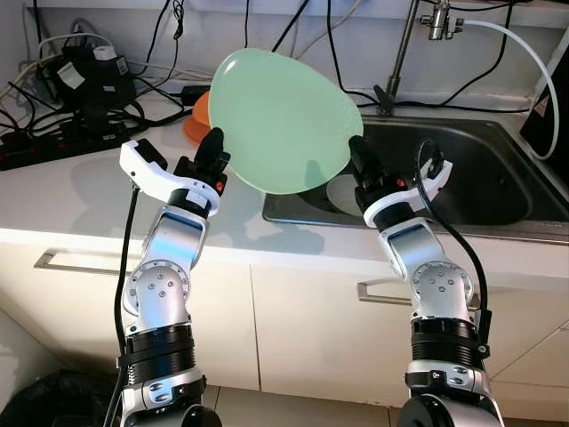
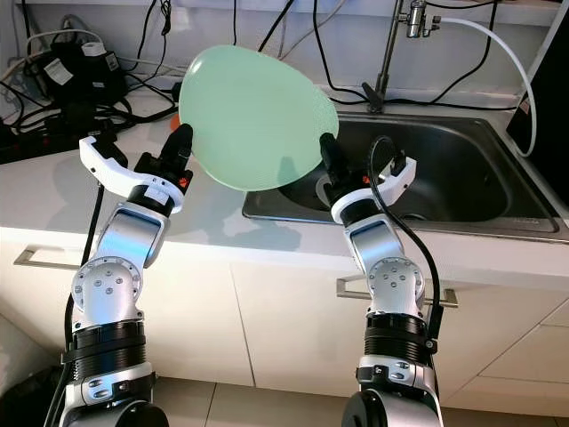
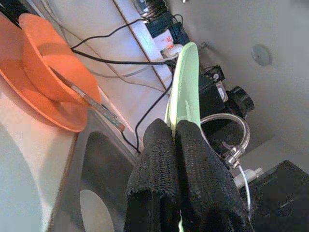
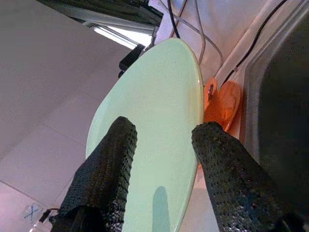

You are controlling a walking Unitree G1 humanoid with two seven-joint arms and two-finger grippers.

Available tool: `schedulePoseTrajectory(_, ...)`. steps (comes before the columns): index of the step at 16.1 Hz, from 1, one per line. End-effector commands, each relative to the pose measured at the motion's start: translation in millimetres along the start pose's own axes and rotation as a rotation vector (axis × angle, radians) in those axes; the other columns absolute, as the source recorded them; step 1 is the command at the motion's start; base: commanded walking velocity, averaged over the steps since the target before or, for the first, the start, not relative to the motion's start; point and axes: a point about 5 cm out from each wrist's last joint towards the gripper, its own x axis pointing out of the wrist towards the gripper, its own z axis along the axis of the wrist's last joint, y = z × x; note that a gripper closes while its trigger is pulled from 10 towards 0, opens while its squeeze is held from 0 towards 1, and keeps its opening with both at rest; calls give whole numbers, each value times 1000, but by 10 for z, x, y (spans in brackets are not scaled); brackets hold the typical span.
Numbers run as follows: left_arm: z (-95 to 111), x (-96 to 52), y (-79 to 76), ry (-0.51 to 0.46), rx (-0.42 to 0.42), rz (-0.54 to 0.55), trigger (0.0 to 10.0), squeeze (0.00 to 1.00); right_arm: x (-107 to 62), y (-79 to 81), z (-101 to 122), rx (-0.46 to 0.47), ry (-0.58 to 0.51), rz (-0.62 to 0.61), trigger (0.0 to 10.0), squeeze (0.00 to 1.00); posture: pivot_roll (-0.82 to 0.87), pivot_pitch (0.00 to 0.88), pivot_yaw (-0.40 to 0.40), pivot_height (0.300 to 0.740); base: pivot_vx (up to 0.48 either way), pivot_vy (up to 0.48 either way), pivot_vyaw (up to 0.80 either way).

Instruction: Kitchen organization

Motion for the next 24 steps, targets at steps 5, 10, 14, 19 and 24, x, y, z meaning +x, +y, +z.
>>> schedulePoseTrajectory(5,27,65,-209,-14,-23,-97,10000,0,-7,25,-21,-17,-4,9,10000,0,11,0,11,740,0,0,0)
schedulePoseTrajectory(10,72,68,-210,-39,-24,-91,10000,0,-2,-5,-19,-26,-2,-3,10000,0,14,0,8,740,0,0,0)
schedulePoseTrajectory(14,141,60,-218,-66,-40,-98,10000,0,2,-18,-41,-27,1,-13,10000,0,18,0,6,740,0,0,0)
schedulePoseTrajectory(19,70,54,-214,-36,-38,-97,10000,0,8,-6,-51,-26,2,-9,10000,0,19,0,7,740,0,0,0)
schedulePoseTrajectory(24,37,57,-218,-15,-33,-102,10000,0,11,6,-55,-23,0,-4,10000,0,16,0,11,740,0,0,0)
